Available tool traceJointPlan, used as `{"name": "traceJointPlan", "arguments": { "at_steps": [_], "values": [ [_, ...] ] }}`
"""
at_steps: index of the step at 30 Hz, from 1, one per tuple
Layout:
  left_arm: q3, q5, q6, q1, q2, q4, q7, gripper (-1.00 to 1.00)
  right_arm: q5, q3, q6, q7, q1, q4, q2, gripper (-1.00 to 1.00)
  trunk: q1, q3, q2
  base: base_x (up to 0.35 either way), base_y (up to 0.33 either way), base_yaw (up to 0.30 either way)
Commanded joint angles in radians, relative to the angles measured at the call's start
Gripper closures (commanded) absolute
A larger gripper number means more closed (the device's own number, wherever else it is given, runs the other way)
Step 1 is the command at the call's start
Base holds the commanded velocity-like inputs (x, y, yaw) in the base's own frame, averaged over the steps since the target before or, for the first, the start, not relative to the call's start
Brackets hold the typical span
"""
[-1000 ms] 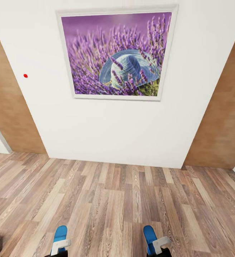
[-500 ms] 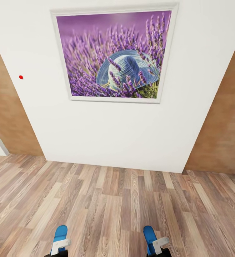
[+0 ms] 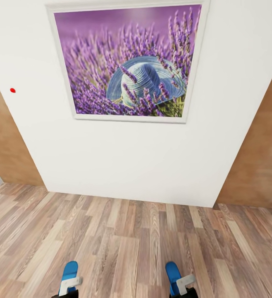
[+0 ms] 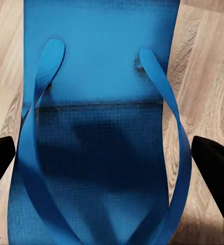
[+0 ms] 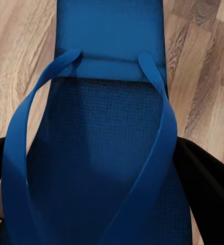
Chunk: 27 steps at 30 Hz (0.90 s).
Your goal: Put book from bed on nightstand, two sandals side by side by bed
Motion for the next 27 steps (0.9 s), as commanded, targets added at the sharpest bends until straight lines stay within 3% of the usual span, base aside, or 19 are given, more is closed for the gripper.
{"name": "traceJointPlan", "arguments": {
  "at_steps": [1, 10, 15, 27],
  "values": [
    [-0.003, 0.009, -0.004, -0.001, 0.0, 0.001, 0.001, 1.0, -0.004, 0.008, 0.001, -0.007, -0.001, 0.0, 0.0, 1.0, 0.001, -0.002, -0.001, 0.336, -0.006, 0.0],
    [-0.003, 0.009, -0.004, -0.001, 0.0, 0.002, 0.001, 1.0, -0.005, 0.008, 0.001, -0.007, -0.001, 0.006, -0.002, 1.0, 0.001, -0.002, -0.001, 0.337, -0.002, 0.0],
    [-0.004, 0.009, -0.004, 0.001, 0.0, 0.004, -0.001, 1.0, -0.005, 0.007, 0.0, -0.005, -0.001, 0.061, -0.004, 1.0, 0.001, -0.002, -0.001, 0.288, 0.0, 0.0],
    [-0.003, 0.013, -0.051, 0.067, 0.001, 0.023, -0.009, 1.0, -0.005, 0.008, -0.002, -0.002, 0.006, 0.122, -0.003, 1.0, 0.001, -0.002, -0.001, 0.185, 0.0, 0.0]
  ]
}}
